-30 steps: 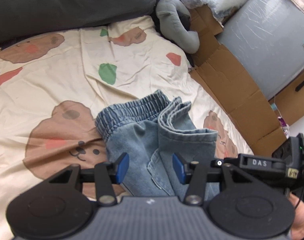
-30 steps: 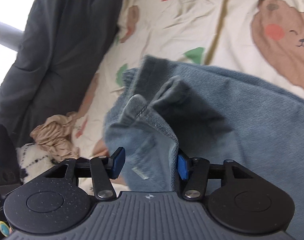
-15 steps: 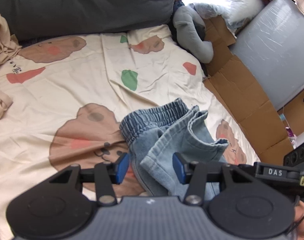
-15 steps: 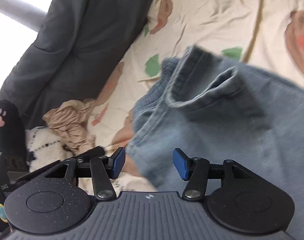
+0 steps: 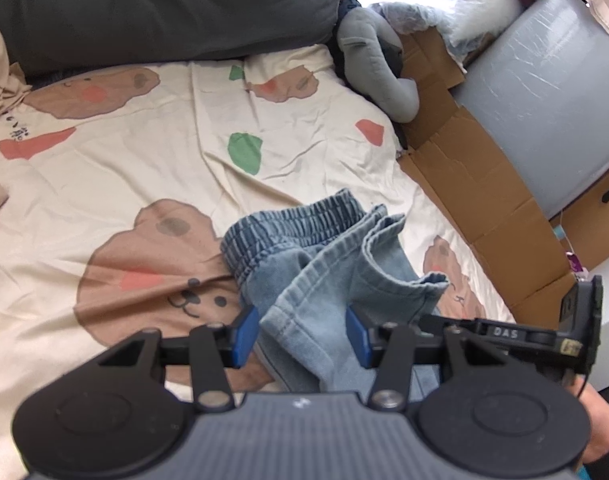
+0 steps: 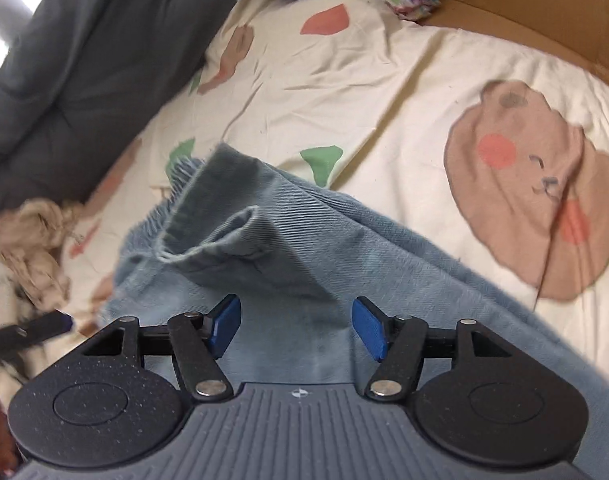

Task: Fold clothes
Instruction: 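Tuck the cuff onto the folded jeans with the right gripper and open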

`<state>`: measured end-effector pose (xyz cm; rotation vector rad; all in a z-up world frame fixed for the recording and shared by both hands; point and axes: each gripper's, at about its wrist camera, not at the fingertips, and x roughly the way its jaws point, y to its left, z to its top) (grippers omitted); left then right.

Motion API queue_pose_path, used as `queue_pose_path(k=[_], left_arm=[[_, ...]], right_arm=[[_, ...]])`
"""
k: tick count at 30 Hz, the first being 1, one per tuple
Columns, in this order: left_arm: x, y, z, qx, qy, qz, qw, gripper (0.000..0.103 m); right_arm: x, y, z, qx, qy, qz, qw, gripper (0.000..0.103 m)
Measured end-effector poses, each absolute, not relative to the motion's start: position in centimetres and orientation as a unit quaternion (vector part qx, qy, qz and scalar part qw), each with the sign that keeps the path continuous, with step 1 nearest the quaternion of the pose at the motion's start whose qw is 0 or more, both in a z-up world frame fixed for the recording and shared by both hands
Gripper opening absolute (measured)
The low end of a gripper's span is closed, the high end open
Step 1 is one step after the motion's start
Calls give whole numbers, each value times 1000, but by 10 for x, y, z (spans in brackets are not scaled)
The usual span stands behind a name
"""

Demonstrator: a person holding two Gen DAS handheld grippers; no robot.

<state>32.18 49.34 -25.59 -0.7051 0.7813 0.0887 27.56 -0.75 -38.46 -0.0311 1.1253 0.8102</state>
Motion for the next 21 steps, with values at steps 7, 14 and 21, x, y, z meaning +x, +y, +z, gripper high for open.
queue_pose_path(k=[7, 14, 21], left_arm=[[319, 497, -257, -331, 376, 49, 864, 50], [319, 502, -259, -335, 377, 55, 862, 50], [317, 502, -265, -344, 380, 55, 857, 50]], right_arm=[[280, 17, -382, -65, 487, 430, 757, 63], [271, 28, -367, -67, 481, 476, 733, 13], [254, 34, -340, -24, 487, 519, 702, 8]])
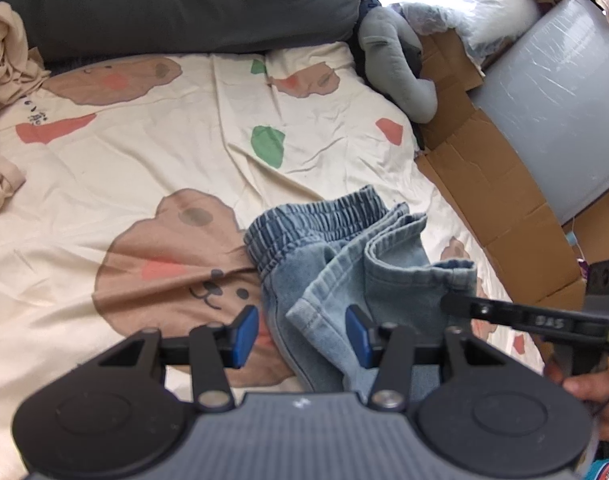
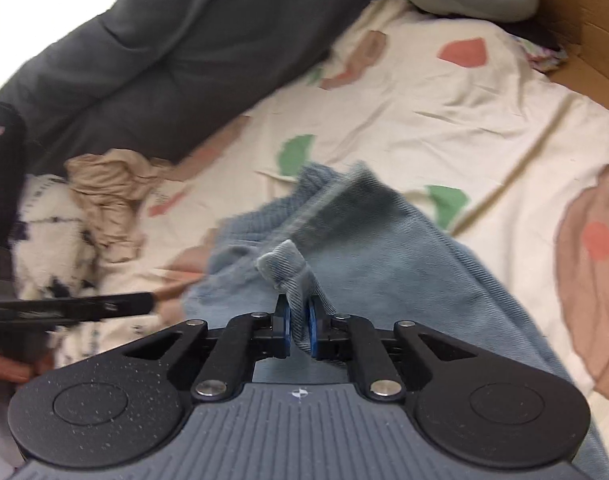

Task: Fold clothes
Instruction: 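Tuck the cuff onto the folded jeans with the right gripper and open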

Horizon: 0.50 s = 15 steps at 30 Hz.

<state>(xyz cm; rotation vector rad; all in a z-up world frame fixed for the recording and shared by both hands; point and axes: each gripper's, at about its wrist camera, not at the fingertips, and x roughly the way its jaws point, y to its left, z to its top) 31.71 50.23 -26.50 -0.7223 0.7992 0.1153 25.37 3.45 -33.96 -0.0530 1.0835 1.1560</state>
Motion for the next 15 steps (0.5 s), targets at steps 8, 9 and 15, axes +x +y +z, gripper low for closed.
queue_pose_path(k=[8, 9, 15], left_arm=[[314, 508, -265, -346, 380, 59, 856, 50], [313, 510, -265, -346, 379, 60, 856, 50], [309, 515, -268, -354, 378, 67, 853, 50]], right_arm=[[229, 62, -336, 3, 500, 544, 674, 8], [226, 65, -338, 4, 503, 545, 671, 8], [207, 79, -353, 1, 522, 537, 663, 8]])
